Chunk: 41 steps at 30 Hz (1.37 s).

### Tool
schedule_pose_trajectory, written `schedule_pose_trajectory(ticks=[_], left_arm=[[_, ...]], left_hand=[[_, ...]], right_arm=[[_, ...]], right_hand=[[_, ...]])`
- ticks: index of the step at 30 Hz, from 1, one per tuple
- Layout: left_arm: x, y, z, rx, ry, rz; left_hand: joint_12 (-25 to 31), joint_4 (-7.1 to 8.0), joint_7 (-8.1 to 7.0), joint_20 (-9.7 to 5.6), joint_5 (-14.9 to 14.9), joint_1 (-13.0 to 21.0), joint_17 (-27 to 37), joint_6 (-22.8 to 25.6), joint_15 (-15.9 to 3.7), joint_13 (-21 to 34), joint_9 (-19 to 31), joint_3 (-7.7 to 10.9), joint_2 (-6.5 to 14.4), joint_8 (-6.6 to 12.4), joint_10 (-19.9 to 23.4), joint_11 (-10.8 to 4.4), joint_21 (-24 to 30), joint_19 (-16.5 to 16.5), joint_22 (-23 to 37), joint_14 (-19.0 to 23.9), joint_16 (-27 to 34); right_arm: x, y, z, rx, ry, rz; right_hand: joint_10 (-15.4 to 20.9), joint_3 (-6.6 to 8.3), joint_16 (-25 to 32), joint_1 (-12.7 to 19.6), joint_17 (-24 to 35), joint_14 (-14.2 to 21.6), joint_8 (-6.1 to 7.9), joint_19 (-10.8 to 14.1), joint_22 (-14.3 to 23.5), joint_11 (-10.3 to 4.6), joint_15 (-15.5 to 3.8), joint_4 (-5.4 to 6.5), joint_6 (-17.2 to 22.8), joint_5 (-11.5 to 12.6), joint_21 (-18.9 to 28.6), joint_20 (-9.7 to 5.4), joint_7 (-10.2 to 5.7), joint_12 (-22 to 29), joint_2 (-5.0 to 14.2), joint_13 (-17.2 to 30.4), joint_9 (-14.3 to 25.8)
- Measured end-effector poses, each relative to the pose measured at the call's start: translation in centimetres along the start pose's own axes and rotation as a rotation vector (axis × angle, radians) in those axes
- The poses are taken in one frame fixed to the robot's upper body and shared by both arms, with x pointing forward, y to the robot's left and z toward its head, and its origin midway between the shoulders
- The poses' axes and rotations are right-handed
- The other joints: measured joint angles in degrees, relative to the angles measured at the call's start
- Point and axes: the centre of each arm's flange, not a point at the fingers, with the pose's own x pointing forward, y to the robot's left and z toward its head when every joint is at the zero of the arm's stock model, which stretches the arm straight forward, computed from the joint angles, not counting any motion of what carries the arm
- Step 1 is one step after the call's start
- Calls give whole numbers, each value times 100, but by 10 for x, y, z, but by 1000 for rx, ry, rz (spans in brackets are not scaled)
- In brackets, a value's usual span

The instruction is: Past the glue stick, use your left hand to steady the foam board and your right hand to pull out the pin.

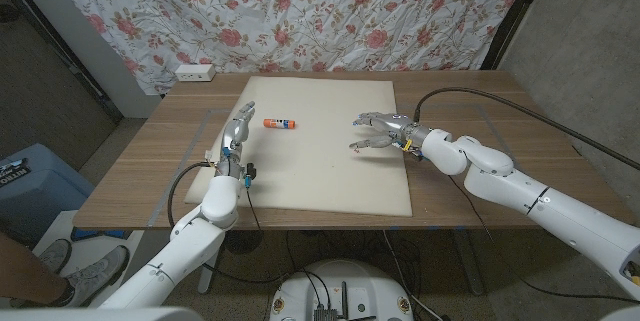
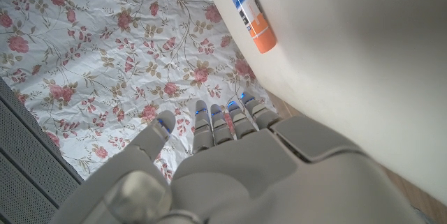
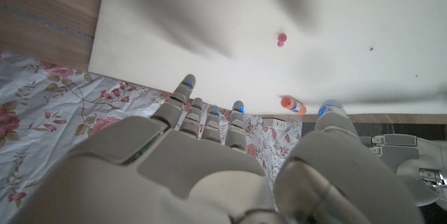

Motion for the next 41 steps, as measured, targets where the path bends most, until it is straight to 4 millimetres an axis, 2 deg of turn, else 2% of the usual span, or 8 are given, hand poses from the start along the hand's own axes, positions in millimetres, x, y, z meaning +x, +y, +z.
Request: schedule_pose_trajectory(ticks=[5,8,9,13,28,34,37,41], left_arm=[[2,1,0,-9,-5,-8],[4,2,0,-9,-6,-8],[4,1,0,-14,-9,-14],[7,2,2,-15,-17,-12],[14,4,-2,-41,-34,-12],[17,7,-5,-59,-37,-11],[19,10,-7,-60,-36,-12],[22,13,-8,-62,-33,-21]], left_hand=[[0,-18,30,0,0,0,0,-29,0,0,0,-18,0,0,-18,18,0,0,0,0,0],[0,-18,30,0,0,0,5,-71,-11,0,1,-18,0,0,-18,18,0,0,0,-11,0],[0,-18,29,0,0,0,11,-70,-11,0,0,-18,0,0,-18,18,0,0,0,-11,0],[24,-10,82,0,0,-38,16,-17,12,0,1,-10,-6,26,24,60,0,43,0,11,27],[23,138,80,0,0,-131,15,-142,-3,0,1,7,-52,27,-130,129,0,42,0,-63,27],[23,209,134,-26,0,-168,43,-195,-9,0,1,32,-61,26,-143,143,0,4,0,-74,27],[23,257,152,-13,0,-174,43,-254,-10,0,1,35,-67,9,-172,171,0,-54,0,-154,27],[0,294,121,-10,0,-197,43,-286,0,0,1,25,-89,0,-203,202,-43,-72,0,-206,27]], right_arm=[[-5,0,-7,72,-15,-46],[-6,-3,-5,106,-34,-74],[-10,-1,-14,130,-22,-87],[-14,-2,-23,190,-22,-124],[-15,-4,-50,414,-15,-225],[-11,-4,-59,492,-4,-253],[-10,-4,-60,525,-3,-265],[-7,-2,-65,571,4,-281]], right_hand=[[237,0,72,-55,-57,164,49,166,0,-237,-180,0,128,-35,23,-166,-168,45,55,-24,-40],[309,0,88,-115,-67,220,49,232,0,-308,-236,0,127,-44,23,-231,-167,45,115,-24,-40],[329,0,88,-115,-67,235,49,236,0,-329,-251,0,123,-44,23,-235,-163,45,115,-24,-45],[333,-25,88,-164,-67,246,49,253,0,-333,-262,24,85,-88,23,-251,-125,45,162,-24,-66],[398,-64,88,-349,-84,266,17,266,1,-319,-281,63,-6,-128,23,-264,-31,45,288,-52,-66],[494,-89,88,-403,-93,307,17,298,-18,-308,-323,88,48,-134,22,-296,23,45,340,-52,-93],[595,-88,88,-463,-120,329,42,341,-27,-329,-344,87,174,-177,22,-334,15,45,281,-52,-93],[676,-88,120,-478,-147,400,49,379,-27,-328,-351,87,242,-177,22,-335,29,45,297,-52,-93]])
